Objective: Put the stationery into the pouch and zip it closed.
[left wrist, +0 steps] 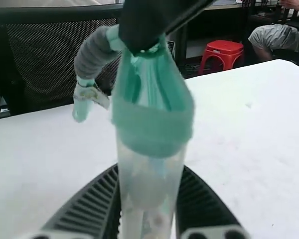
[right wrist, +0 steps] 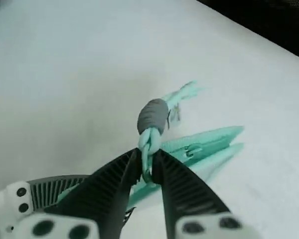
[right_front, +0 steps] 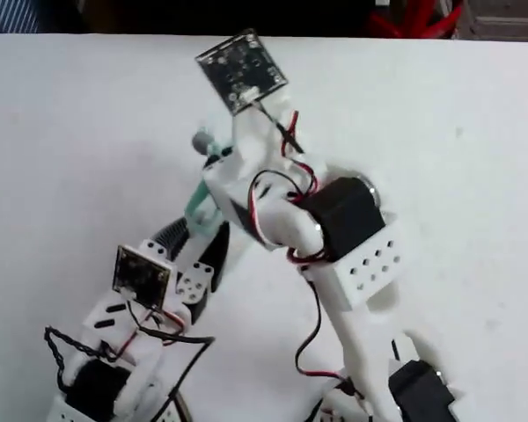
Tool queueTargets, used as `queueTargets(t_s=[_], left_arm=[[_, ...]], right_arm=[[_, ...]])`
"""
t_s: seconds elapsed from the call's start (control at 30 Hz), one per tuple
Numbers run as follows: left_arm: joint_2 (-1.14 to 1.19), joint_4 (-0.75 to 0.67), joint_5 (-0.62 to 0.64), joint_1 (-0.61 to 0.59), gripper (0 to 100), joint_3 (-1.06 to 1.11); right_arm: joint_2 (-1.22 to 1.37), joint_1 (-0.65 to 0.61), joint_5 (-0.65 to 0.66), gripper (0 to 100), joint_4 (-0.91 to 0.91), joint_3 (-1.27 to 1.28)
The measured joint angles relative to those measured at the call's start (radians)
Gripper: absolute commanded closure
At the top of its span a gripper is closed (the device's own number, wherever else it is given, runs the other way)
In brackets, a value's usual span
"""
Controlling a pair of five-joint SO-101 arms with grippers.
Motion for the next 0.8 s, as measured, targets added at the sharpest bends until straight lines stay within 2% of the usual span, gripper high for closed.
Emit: queueTargets(t_s=[0.5, 0.67, 0.8], left_arm=[[0.0, 0.0, 0.002, 0.0, 98, 0.002], [0.0, 0.0, 0.002, 0.0, 98, 0.002], [0.0, 0.0, 0.002, 0.003, 98, 0.002]], right_arm=[[-0.003, -0.259, 0.003, 98.1, 0.046, -0.005], [-0.003, -0.269, 0.003, 98.1, 0.049, -0.008], [-0.023, -0.218, 0.003, 98.1, 0.049, -0.008]])
